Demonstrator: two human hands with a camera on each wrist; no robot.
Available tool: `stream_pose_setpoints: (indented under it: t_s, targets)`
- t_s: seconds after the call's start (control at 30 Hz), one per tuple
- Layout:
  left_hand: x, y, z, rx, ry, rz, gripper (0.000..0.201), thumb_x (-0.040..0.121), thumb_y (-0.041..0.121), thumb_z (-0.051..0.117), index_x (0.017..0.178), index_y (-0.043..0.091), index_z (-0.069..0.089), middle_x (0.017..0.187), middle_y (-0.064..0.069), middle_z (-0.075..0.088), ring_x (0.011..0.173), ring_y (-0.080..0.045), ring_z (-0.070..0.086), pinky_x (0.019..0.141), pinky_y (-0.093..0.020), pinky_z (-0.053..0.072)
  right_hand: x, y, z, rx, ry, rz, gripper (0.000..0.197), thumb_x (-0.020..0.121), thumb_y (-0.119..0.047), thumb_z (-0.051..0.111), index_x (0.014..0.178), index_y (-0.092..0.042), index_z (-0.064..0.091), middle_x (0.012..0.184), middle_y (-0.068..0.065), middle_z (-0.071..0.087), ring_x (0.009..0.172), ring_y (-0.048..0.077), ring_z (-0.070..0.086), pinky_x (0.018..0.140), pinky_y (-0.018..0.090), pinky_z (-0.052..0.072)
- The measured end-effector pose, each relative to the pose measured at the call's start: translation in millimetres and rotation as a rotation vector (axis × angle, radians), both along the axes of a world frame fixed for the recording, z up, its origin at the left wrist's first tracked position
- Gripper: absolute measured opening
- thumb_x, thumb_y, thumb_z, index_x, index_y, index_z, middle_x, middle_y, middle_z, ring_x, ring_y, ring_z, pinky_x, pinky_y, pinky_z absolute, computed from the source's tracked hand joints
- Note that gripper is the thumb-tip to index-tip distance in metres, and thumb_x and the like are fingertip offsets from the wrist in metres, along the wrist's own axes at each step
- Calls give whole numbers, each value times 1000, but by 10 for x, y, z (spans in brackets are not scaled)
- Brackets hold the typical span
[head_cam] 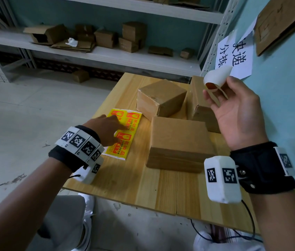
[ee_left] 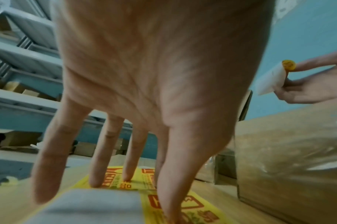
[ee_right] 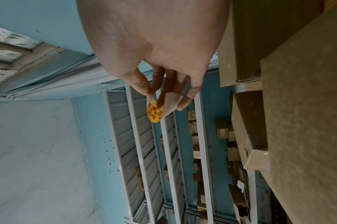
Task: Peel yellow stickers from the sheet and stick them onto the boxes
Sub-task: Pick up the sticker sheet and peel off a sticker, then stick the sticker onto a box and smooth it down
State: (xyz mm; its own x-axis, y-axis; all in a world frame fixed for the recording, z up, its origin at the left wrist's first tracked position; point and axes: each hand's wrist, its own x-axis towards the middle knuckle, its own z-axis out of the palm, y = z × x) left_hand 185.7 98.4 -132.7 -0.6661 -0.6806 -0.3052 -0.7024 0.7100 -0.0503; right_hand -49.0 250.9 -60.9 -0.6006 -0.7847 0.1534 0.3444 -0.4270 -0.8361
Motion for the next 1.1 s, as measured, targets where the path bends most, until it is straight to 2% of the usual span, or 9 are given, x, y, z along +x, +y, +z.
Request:
stream_pose_setpoints:
  t_s: [0.13,0.27,0.33,0.47,0.6,0.77,0.9,1.0,1.1]
  targets:
    - [4,-18,20,-33,31,68,60,93,49,53,148,38,30,150,0,34,133,-26,38,106,-44,41,-11,0,-4,-1,12,-2,40,100,-16,49,138,-4,48,126,13,61,106,18,67,88,32,56]
    - [-161,-91,141,-59,403,44,65,95,34,55,152,29,24,157,-5,26,139,-30,32,111,-48,36,-42,12,10,-3,22,-4,34,101,-16,48,133,-5,51,124,13,62,105,17,68,88,32,56]
    - [-292,-151,224,-74,503,-31,62,97,23,52,152,27,24,160,-5,20,143,-31,27,113,-50,31,-68,22,19,-1,32,-8,29,101,-16,47,128,-6,53,120,12,64,104,17,68,89,32,55]
    - [-551,-288,222,-4,439,-72,71,93,2,45,152,33,20,163,1,14,149,-27,14,119,-49,20,-118,30,8,52,80,-38,25,101,-15,47,124,-9,56,121,12,64,104,16,68,91,34,55]
    - [-705,-298,246,-89,295,-113,71,93,8,46,152,35,17,162,2,15,150,-28,4,119,-52,17,-153,33,-18,88,102,-45,27,101,-15,48,126,-11,57,123,12,64,104,17,66,95,38,55]
    - [-782,-126,382,3,396,-160,66,93,1,40,148,36,32,152,1,30,137,-27,29,111,-43,30,-147,48,-13,76,90,-40,23,101,-14,48,121,-11,58,114,10,65,91,11,70,93,37,56]
    - [-770,-60,424,158,554,-169,57,95,-1,40,144,28,43,148,1,45,136,-21,40,111,-35,32,-111,46,1,78,118,-34,21,100,-12,49,119,-7,56,109,10,66,88,11,71,91,36,56]
    - [-740,17,572,65,834,-148,38,98,10,50,131,24,58,133,5,60,122,-14,55,105,-33,43,-95,45,8,96,184,-34,17,99,-12,51,115,-7,56,115,13,64,102,20,66,92,37,56]
    - [-759,248,800,146,1150,-140,19,95,28,57,109,23,68,105,10,70,93,-4,66,81,-27,56,-23,48,44,158,454,-94,5,98,-13,53,98,-12,58,108,10,63,105,21,62,94,39,55]
